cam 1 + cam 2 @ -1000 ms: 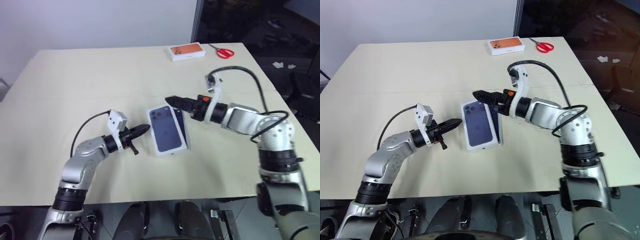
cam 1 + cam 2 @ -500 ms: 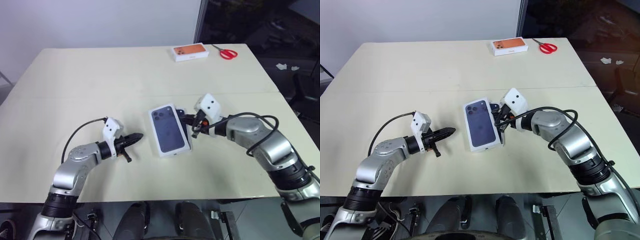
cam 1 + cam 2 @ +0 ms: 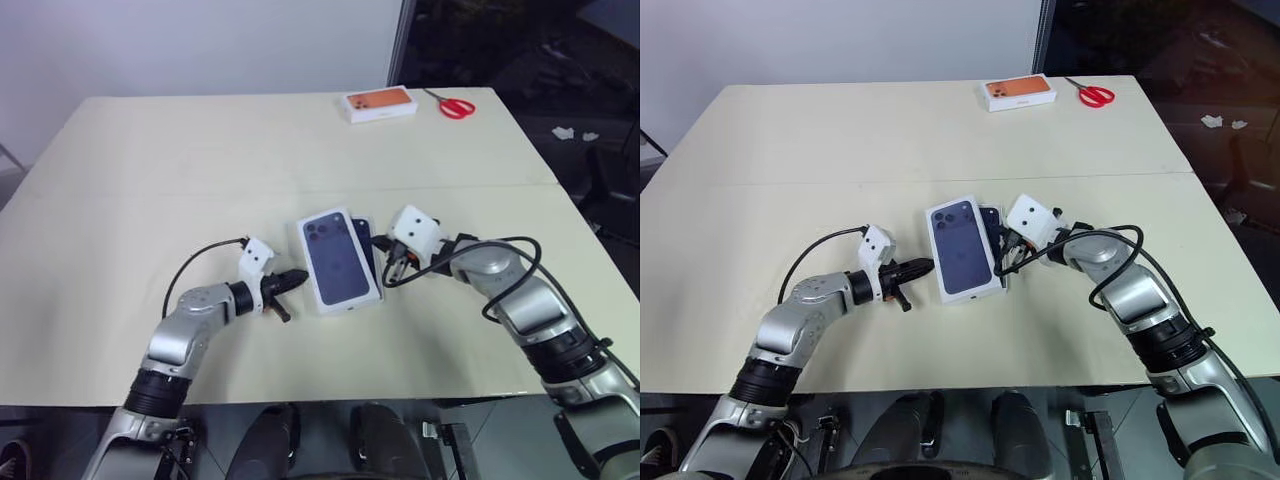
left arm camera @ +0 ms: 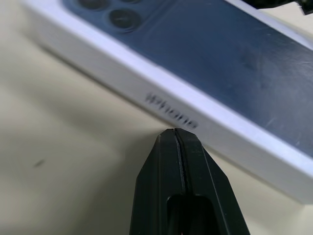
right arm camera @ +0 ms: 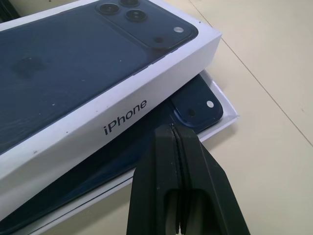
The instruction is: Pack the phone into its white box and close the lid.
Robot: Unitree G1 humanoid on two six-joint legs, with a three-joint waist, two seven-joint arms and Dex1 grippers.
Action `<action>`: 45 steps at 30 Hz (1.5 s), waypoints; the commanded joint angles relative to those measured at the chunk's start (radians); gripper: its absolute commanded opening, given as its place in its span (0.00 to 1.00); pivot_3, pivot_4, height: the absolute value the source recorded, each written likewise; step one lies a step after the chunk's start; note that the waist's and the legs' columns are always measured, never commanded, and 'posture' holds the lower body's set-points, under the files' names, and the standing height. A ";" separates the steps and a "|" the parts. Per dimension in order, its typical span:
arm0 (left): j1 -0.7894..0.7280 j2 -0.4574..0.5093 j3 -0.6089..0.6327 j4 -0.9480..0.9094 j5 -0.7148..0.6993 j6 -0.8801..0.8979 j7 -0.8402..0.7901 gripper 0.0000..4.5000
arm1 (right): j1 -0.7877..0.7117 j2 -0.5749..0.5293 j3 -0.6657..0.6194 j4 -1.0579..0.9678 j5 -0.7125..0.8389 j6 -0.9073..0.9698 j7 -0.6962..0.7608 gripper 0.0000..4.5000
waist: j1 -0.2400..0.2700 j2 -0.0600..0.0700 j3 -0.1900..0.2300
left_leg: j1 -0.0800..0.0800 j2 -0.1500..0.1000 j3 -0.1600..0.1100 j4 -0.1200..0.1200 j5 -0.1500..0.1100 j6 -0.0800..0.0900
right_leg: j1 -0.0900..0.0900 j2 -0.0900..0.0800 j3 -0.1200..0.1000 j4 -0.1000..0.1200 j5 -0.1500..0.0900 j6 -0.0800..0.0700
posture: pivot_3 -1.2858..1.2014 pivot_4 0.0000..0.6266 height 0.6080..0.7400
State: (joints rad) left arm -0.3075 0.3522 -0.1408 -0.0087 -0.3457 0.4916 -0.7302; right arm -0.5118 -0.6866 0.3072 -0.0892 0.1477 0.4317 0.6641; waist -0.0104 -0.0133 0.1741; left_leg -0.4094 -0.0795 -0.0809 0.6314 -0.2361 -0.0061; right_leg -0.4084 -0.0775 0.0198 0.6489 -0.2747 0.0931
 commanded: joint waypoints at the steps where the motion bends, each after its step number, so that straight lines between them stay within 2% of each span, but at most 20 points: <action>1: -0.020 -0.020 -0.007 0.012 0.010 -0.012 0.003 0.00 | -0.015 0.023 -0.044 -0.040 0.001 -0.001 0.018 0.01 | 0.000 0.000 0.000 | 0.000 0.000 0.000 0.000 0.000 0.000 | 0.000 0.000 0.000 0.000 0.000 0.000 | 0.52 0.24 1.00; 29: -0.147 -0.158 0.012 0.121 0.047 -0.078 0.046 0.00 | 0.017 0.011 -0.100 -0.009 -0.115 0.015 0.060 0.01 | 0.002 0.000 0.000 | 0.000 -0.001 0.000 0.001 0.000 0.000 | 0.001 0.000 0.000 0.001 0.000 0.000 | 0.52 0.24 1.00; 38: -0.128 -0.137 0.003 0.100 0.056 -0.072 0.034 0.00 | 0.016 0.016 -0.094 0.015 -0.152 -0.004 0.068 0.01 | 0.002 0.000 0.000 | 0.000 -0.001 0.000 0.001 0.000 0.000 | 0.001 0.000 -0.001 0.001 0.000 0.000 | 0.52 0.24 1.00; 45: -0.125 -0.114 0.042 0.090 0.045 -0.068 0.048 0.00 | 0.017 -0.010 -0.096 0.014 -0.176 -0.031 0.090 0.01 | 0.001 0.000 0.000 | 0.000 -0.001 0.000 0.001 0.000 0.000 | 0.001 0.000 -0.001 0.001 0.000 0.000 | 0.52 0.24 1.00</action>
State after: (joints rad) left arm -0.4319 0.2312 -0.1291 0.1328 -0.2909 0.4426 -0.6831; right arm -0.4803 -0.6777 0.2289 -0.0607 -0.0173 0.4296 0.7475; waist -0.0090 -0.0133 0.1740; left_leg -0.4092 -0.0807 -0.0812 0.6325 -0.2359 -0.0064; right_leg -0.4077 -0.0777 0.0193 0.6497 -0.2746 0.0932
